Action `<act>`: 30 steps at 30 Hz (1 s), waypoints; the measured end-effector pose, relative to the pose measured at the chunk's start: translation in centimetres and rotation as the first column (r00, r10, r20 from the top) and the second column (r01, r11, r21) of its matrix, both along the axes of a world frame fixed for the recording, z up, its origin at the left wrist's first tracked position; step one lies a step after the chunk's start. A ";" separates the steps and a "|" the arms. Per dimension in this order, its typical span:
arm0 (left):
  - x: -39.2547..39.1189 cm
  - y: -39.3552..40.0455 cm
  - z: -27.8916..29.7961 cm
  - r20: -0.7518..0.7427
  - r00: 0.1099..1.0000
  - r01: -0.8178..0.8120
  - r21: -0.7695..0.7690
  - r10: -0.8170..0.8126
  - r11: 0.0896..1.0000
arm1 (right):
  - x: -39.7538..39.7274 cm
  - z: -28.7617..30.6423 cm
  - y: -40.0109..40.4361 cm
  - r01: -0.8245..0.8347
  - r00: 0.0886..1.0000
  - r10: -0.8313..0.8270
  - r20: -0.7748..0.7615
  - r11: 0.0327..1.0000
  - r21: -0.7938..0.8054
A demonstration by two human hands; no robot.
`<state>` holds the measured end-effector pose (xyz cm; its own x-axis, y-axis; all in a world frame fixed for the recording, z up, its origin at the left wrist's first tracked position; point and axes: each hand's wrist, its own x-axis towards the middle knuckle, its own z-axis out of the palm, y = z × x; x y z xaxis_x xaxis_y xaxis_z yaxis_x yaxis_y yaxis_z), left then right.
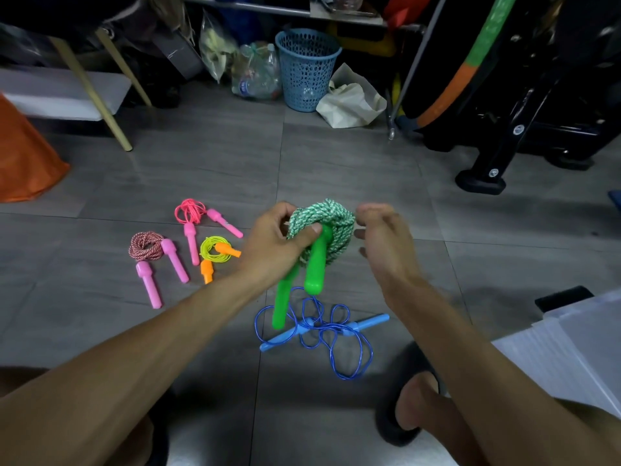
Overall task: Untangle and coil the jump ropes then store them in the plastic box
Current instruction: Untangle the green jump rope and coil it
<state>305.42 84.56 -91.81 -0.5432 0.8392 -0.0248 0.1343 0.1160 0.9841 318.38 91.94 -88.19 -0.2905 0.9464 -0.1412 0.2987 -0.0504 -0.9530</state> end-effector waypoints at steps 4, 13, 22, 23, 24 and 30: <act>0.4 0.1 -0.3 -0.100 0.993 -0.053 0.036 0.057 0.998 | 0.1 0.2 -0.3 -0.350 0.911 0.346 0.223 0.937 -0.022; -2.8 0.7 -1.2 0.186 0.933 -0.305 -0.054 0.309 0.951 | 2.8 -1.3 1.7 -0.669 0.610 0.519 0.599 0.743 0.037; -1.5 0.9 -0.6 0.200 0.963 -0.193 0.032 0.183 0.981 | 3.6 -2.8 1.6 -0.562 0.708 0.340 0.619 0.801 0.204; -1.1 0.9 -0.6 0.186 0.970 -0.166 0.036 0.156 0.985 | 3.1 -3.0 1.0 -0.528 0.767 0.355 0.535 0.823 0.210; -0.7 0.8 -0.5 0.183 0.974 -0.141 0.046 0.130 0.989 | 2.6 -3.0 0.5 -0.508 0.810 0.373 0.453 0.831 0.225; -1.4 1.0 -0.3 0.319 0.929 -0.214 0.042 0.190 0.976 | 1.1 -2.2 0.8 -0.373 0.926 0.342 0.162 0.896 0.242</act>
<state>304.02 85.55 -92.13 -0.6763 0.7187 -0.1615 -0.1982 0.0337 0.9796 319.49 92.70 -90.39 -0.6134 0.7884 0.0470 0.3549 0.3283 -0.8753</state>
